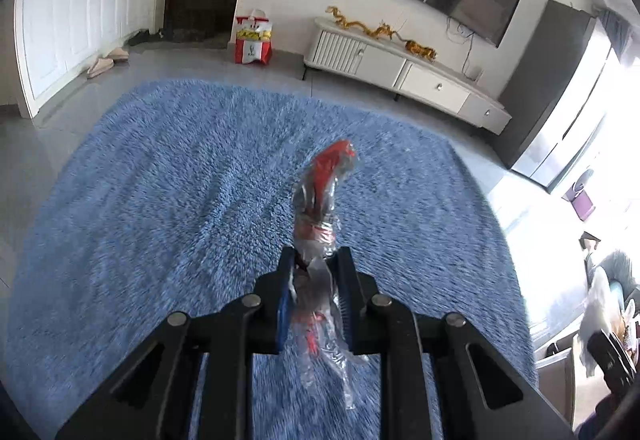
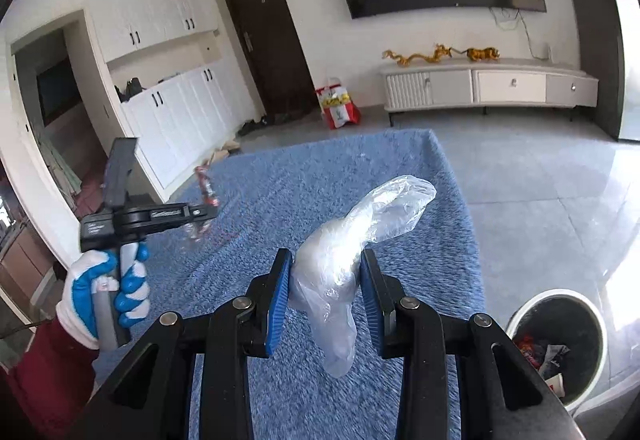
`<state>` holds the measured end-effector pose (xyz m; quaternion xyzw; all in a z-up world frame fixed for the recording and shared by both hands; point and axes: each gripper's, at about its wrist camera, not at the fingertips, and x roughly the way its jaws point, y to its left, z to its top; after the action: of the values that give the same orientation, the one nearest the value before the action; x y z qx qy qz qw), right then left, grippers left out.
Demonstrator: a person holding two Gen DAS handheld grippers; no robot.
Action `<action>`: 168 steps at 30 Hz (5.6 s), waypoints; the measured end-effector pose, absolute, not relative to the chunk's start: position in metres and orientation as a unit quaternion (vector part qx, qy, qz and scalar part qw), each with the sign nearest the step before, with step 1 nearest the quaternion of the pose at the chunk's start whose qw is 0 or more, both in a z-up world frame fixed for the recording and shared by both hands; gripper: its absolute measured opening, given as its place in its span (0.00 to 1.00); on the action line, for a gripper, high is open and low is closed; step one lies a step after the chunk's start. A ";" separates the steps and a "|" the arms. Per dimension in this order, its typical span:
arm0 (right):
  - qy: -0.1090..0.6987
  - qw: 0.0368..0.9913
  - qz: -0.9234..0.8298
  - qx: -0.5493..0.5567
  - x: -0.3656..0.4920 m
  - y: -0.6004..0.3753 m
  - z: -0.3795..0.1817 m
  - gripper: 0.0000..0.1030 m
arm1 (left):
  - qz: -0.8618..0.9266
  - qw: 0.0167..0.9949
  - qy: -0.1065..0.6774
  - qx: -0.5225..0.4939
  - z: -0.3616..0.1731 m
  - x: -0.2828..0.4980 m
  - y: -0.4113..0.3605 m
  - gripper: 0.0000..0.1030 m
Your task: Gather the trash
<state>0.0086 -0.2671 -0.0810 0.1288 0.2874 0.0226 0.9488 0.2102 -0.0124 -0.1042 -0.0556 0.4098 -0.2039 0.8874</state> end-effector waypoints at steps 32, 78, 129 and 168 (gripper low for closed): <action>0.326 0.915 -0.182 0.155 -0.077 -0.486 -0.152 0.34 | -0.448 0.757 0.467 0.089 -0.107 0.090 -0.367 0.19; 0.277 0.939 -0.166 0.117 -0.069 -0.409 -0.094 0.74 | -0.367 0.850 0.370 0.078 -0.079 0.064 -0.259 0.53; 0.211 0.970 -0.119 0.024 -0.050 -0.249 -0.047 1.00 | -0.030 0.977 0.207 0.048 -0.022 0.029 -0.012 0.80; 0.212 0.963 -0.163 0.029 -0.064 -0.273 -0.052 1.00 | -0.060 0.974 0.211 0.054 -0.027 0.020 -0.018 0.81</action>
<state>-0.0642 -0.2731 -0.0519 0.0286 0.2122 -0.1627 0.9632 0.0200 -0.0182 -0.0273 0.0539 0.2110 -0.0603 0.9741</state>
